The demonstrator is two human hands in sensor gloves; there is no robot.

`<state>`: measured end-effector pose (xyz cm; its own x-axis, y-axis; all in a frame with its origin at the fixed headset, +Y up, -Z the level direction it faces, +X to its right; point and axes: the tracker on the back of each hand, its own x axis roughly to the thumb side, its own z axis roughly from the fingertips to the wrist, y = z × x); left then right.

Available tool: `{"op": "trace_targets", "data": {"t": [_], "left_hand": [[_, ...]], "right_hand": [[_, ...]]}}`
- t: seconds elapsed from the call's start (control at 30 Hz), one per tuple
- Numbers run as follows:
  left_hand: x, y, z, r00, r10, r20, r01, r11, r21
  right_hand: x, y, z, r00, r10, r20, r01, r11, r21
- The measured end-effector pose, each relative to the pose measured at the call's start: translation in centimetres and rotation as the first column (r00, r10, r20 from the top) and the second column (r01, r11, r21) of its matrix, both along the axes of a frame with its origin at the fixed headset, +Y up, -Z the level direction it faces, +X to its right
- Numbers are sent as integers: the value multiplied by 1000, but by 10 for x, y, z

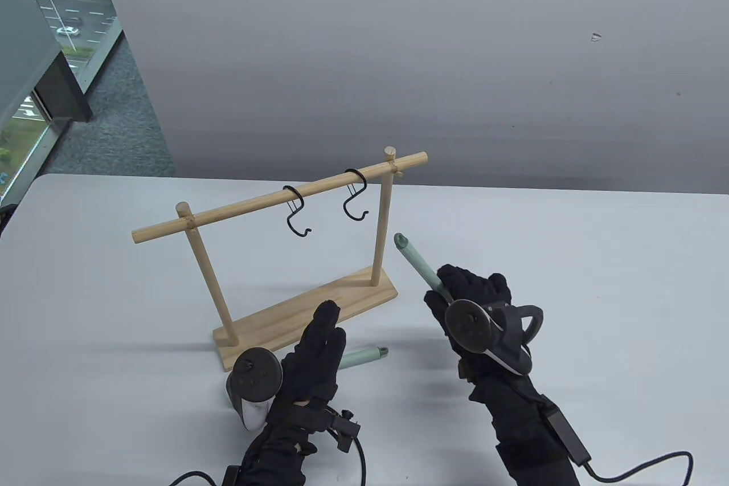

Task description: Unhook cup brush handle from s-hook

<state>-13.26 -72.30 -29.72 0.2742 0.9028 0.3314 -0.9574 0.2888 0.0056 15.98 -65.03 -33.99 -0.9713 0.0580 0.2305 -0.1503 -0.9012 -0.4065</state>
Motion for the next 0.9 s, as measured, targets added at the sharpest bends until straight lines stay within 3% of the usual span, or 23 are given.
{"op": "trace_targets", "data": {"t": [0.27,0.43,0.9], "left_hand": [[8,0,1,996,-84,33,83,996,17],[13,-4,1,989,-136,51,135,991,10],[18,-8,0,975,-204,84,204,979,8]], "right_hand": [[52,-44,28,960,234,155,-203,959,-196],[74,-63,29,957,209,200,-164,962,-218],[74,-98,16,893,420,164,-341,867,-363]]}}
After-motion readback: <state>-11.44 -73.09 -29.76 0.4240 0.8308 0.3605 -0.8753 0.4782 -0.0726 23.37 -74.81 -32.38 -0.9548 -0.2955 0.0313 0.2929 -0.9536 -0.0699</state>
